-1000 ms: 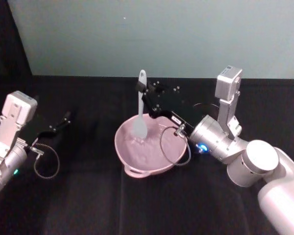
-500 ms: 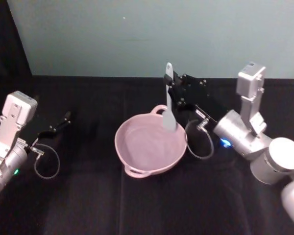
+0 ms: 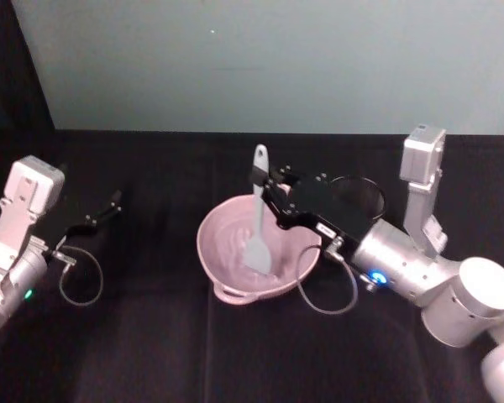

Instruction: Use the one hand to pick up the spoon and stir the clear water in the bowl.

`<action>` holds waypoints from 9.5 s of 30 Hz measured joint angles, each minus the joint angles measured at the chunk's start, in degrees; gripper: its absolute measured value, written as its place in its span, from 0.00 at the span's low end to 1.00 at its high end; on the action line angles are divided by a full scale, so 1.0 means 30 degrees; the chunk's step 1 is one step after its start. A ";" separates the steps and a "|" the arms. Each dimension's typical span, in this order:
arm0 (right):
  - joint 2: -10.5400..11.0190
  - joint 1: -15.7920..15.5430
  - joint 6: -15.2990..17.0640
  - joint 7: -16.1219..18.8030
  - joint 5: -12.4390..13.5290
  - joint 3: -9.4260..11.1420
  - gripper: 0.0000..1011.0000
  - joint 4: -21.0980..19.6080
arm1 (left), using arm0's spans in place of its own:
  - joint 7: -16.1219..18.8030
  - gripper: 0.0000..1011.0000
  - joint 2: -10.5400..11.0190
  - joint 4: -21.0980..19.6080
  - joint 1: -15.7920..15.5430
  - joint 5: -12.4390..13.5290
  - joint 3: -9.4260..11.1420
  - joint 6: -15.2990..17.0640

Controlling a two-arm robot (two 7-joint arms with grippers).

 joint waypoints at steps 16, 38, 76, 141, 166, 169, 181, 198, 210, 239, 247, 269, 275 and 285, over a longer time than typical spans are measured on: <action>-0.2846 0.2858 -0.4768 -0.1380 -0.1800 -0.0011 0.12 0.5648 | -0.0001 1.00 0.0000 0.0001 0.0000 0.0000 0.0000 0.0000; 0.0553 -0.0464 -0.0361 -0.0159 -0.0811 0.0781 0.12 -0.0675 | 0.0000 1.00 0.0000 0.0000 -0.0001 0.0001 -0.0001 0.0000; -0.0058 0.0874 -0.0907 -0.1355 -0.2176 0.0555 0.12 0.1148 | 0.0000 1.00 0.0000 0.0000 -0.0001 0.0001 -0.0001 -0.0001; -0.2040 0.1162 -0.1249 -0.0930 -0.1100 -0.0448 0.12 0.2055 | 0.0000 1.00 0.0000 0.0000 0.0000 0.0001 0.0000 -0.0001; -0.0989 0.0492 -0.1334 -0.2644 -0.3089 0.1127 0.12 0.0833 | 0.0000 1.00 0.0000 -0.0001 -0.0001 0.0000 -0.0001 0.0000; -0.0750 -0.0038 -0.0712 -0.2148 -0.2564 0.1014 0.12 0.0077 | 0.0000 1.00 0.0000 0.0000 -0.0001 0.0001 -0.0001 0.0000; -0.1811 0.0503 -0.0384 -0.0687 -0.0801 -0.0197 0.12 0.1119 | -0.0001 1.00 0.0000 0.0001 -0.0001 0.0001 -0.0001 0.0000; -0.3717 0.3294 -0.4482 -0.4089 -0.3899 0.0556 0.12 0.6406 | -0.0001 1.00 0.0000 0.0000 -0.0001 0.0001 0.0000 0.0000; -0.1984 0.0985 -0.2179 -0.3337 -0.3407 0.1447 0.12 0.2207 | 0.0000 1.00 0.0000 0.0000 -0.0001 0.0001 0.0000 0.0000; -0.3839 0.2956 -0.3804 -0.2589 -0.2795 0.0390 0.12 0.5996 | 0.0000 1.00 0.0000 0.0000 -0.0001 0.0000 -0.0001 -0.0001; -0.3509 0.3357 -0.4328 -0.3059 -0.3388 0.1206 0.12 0.6530 | 0.0000 1.00 0.0001 -0.0001 0.0000 0.0002 0.0000 0.0000; -0.2057 0.0753 -0.0509 0.0684 0.0372 0.0559 0.12 0.2109 | 0.0000 1.00 0.0000 0.0000 -0.0002 0.0000 -0.0001 0.0000; -0.2994 0.2049 -0.1594 0.0831 0.0242 -0.0057 0.12 0.4326 | 0.0000 1.00 0.0001 0.0000 0.0000 0.0001 -0.0001 0.0000; -0.4271 0.4257 -0.4891 -0.0271 -0.1170 0.0265 0.12 0.8610 | 0.0000 1.00 0.0000 0.0001 -0.0001 0.0001 -0.0001 0.0001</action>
